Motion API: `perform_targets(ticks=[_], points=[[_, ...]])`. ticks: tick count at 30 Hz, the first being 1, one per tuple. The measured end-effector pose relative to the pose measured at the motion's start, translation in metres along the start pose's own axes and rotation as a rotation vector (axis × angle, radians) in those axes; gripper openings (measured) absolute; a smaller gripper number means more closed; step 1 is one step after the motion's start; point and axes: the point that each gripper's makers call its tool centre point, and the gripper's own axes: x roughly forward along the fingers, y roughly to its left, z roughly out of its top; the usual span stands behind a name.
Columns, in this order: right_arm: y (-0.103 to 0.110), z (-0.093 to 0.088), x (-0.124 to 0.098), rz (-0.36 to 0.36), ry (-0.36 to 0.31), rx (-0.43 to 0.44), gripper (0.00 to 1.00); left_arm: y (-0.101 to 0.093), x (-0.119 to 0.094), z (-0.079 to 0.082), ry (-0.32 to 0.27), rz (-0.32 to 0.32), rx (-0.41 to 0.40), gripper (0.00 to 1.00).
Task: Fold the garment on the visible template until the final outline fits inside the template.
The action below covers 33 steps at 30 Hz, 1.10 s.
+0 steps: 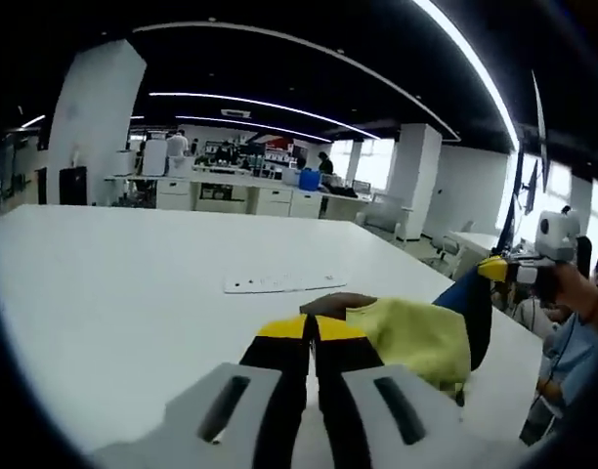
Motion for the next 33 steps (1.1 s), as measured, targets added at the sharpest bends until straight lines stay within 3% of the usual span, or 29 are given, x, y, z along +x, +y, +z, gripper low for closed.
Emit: perform_targets(ticks=[6, 9, 13, 21, 24, 33], points=[[-0.040, 0.005, 0.009, -0.074, -0.007, 0.045, 0.00, -0.009, 0.027, -0.004, 0.010, -0.073, -0.006, 0.00], [-0.064, 0.003, 0.013, -0.148, -0.013, 0.110, 0.00, -0.005, 0.042, -0.017, 0.054, -0.060, 0.002, 0.00], [-0.086, -0.002, 0.019, -0.186, -0.023, 0.151, 0.00, 0.002, 0.059, -0.031, 0.096, -0.051, -0.003, 0.00], [-0.122, -0.050, 0.044, -0.224, 0.078, 0.287, 0.00, 0.016, 0.089, -0.062, 0.178, -0.009, 0.006, 0.00], [-0.130, -0.066, 0.050, -0.240, 0.113, 0.295, 0.00, 0.023, 0.099, -0.075, 0.218, 0.019, 0.018, 0.00], [-0.134, -0.090, 0.065, -0.241, 0.178, 0.318, 0.00, 0.034, 0.109, -0.096, 0.281, 0.059, 0.032, 0.00]])
